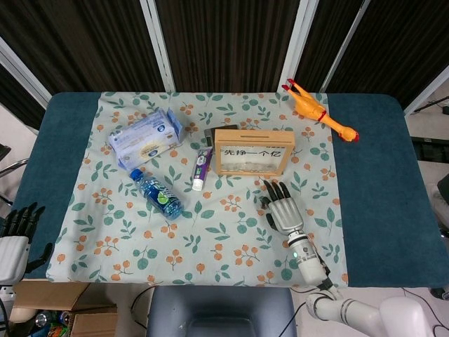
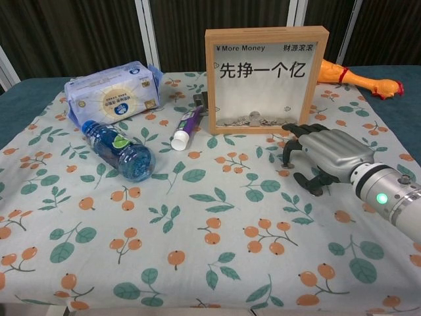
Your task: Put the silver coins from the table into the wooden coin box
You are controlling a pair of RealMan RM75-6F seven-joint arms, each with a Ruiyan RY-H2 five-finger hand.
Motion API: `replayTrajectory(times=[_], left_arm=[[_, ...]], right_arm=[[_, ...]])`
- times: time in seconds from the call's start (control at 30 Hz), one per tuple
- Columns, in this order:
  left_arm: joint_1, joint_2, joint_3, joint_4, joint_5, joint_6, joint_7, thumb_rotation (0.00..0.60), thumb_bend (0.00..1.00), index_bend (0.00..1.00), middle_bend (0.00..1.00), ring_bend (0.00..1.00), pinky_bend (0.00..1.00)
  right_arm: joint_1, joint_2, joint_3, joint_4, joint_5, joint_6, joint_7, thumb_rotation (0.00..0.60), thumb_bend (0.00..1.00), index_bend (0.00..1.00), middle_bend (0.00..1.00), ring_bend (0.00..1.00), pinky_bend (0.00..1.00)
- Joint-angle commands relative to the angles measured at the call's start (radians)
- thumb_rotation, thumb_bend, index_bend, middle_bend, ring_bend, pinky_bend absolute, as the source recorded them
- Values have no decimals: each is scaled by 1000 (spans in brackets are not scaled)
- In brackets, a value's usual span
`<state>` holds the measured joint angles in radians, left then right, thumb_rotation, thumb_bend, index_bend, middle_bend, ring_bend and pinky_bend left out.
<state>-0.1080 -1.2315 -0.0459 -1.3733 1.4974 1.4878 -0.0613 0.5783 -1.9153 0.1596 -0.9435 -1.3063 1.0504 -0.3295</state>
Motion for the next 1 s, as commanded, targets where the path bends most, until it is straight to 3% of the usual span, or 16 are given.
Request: replayTrajectory(times=[0.03, 0.57, 1.0], left_arm=[[-1, -3, 0, 4, -1, -3, -2, 600, 374, 0, 0, 0, 0], [-6, -13, 3, 24, 4, -13, -18, 600, 375, 0, 0, 0, 0], [-7, -17, 4, 32, 11, -8, -30, 600, 374, 0, 0, 0, 0]], right_arm=[[0, -6, -2, 13, -2, 3, -2, 600, 513, 573, 30, 0, 0], [-1, -37, -5, 80, -36, 49, 34, 600, 525, 670, 64, 0, 0], [0, -46, -5, 111, -63, 79, 76, 600, 524, 611, 78, 0, 0]])
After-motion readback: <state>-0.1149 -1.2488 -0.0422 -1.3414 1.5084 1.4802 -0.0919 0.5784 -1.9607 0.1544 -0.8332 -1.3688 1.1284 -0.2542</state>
